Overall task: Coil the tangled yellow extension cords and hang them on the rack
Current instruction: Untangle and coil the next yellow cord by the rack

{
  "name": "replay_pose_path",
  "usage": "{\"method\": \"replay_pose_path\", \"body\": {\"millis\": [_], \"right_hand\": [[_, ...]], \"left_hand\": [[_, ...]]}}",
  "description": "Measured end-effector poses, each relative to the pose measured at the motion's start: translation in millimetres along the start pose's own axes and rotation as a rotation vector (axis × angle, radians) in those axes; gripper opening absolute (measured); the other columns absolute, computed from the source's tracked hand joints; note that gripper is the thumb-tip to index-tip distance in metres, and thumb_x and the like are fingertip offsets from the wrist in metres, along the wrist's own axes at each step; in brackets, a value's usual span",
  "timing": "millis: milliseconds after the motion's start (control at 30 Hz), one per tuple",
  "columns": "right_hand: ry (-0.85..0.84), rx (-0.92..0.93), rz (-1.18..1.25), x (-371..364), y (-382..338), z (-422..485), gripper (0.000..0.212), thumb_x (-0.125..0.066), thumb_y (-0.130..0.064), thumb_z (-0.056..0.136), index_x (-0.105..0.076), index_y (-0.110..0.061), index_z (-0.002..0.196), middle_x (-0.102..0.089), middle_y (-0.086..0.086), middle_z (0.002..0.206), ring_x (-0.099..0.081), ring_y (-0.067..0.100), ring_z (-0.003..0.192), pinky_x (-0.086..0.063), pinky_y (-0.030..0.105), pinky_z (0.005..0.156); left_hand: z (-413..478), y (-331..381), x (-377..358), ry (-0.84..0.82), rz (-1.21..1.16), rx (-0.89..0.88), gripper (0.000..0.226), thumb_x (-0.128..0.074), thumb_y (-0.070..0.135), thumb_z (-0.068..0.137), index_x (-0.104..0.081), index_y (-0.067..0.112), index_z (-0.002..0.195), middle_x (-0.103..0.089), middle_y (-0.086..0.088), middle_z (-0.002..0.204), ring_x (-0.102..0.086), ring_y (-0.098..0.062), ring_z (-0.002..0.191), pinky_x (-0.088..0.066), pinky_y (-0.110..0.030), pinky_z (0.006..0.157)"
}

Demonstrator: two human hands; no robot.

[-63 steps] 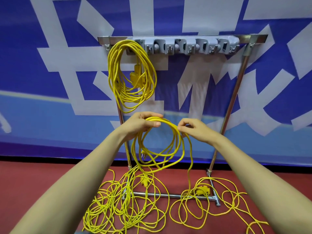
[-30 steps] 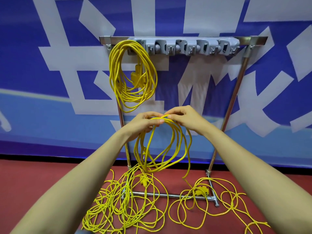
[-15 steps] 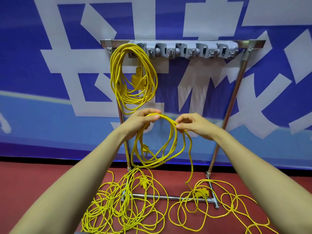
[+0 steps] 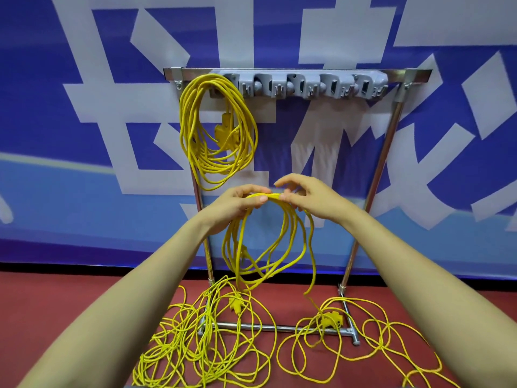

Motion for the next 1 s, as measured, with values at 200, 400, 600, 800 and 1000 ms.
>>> {"method": "replay_pose_path", "body": {"millis": [200, 400, 600, 800, 1000], "right_hand": [[-0.021, -0.100, -0.237, -4.6, 27.3, -5.1, 0.018, -0.068, -0.020, 0.082, -0.057, -0.013, 0.094, -0.059, -0.003, 0.085, -0.050, 0.004, 0.067, -0.040, 0.023, 0.066], [0.141, -0.073, -0.096, 13.3, 26.6, -3.5, 0.027, -0.062, -0.011, 0.082, -0.052, -0.014, 0.107, -0.054, -0.001, 0.110, -0.051, 0.012, 0.100, -0.039, 0.023, 0.081], [-0.164, -0.143, 0.293, -25.4, 39.8, -2.8, 0.049, -0.069, -0.011, 0.084, -0.051, -0.020, 0.128, -0.062, 0.004, 0.118, -0.059, 0.012, 0.112, -0.048, 0.025, 0.094], [-0.013, -0.096, 0.212, -16.8, 42.9, 3.2, 0.011, -0.063, -0.010, 0.088, -0.065, -0.004, 0.097, -0.062, 0.013, 0.085, -0.062, 0.017, 0.070, -0.053, 0.032, 0.072], [-0.007, -0.144, 0.249, -37.5, 76.1, 2.9, 0.050, -0.076, -0.016, 0.078, -0.052, -0.019, 0.122, -0.059, 0.004, 0.115, -0.060, 0.015, 0.104, -0.049, 0.030, 0.093]], "left_hand": [[-1.7, 7.8, 4.2, -0.017, -0.010, -0.044, 0.022, -0.054, 0.013, 0.097, -0.060, 0.015, 0.118, -0.048, 0.007, 0.068, -0.041, -0.004, 0.060, -0.032, -0.014, 0.052], [-1.4, 8.5, 2.3, -0.098, -0.097, -0.045, 0.024, -0.053, 0.011, 0.097, -0.059, 0.015, 0.120, -0.052, 0.005, 0.075, -0.047, -0.006, 0.059, -0.039, -0.018, 0.060], [-0.7, 17.0, -3.3, -0.159, -0.170, -0.059, 0.027, -0.051, 0.013, 0.096, -0.059, 0.013, 0.121, -0.052, 0.001, 0.076, -0.032, -0.004, 0.049, -0.032, -0.014, 0.048], [-1.1, 11.1, 4.4, -0.143, -0.228, -0.029, 0.033, -0.052, 0.023, 0.093, -0.058, 0.009, 0.121, -0.048, -0.002, 0.073, -0.031, -0.006, 0.047, -0.028, -0.017, 0.046], [8.8, 7.7, 8.5, -0.077, -0.241, -0.054, 0.029, -0.043, 0.016, 0.100, -0.058, 0.006, 0.122, -0.049, 0.001, 0.071, -0.028, -0.004, 0.047, -0.026, -0.014, 0.045]]}}
Point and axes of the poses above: each hand's wrist, its own z-axis towards the middle knuckle, its own x-axis out of the back of the hand, y = z × x, the point moved 10 cm from there along z, towards the middle knuckle
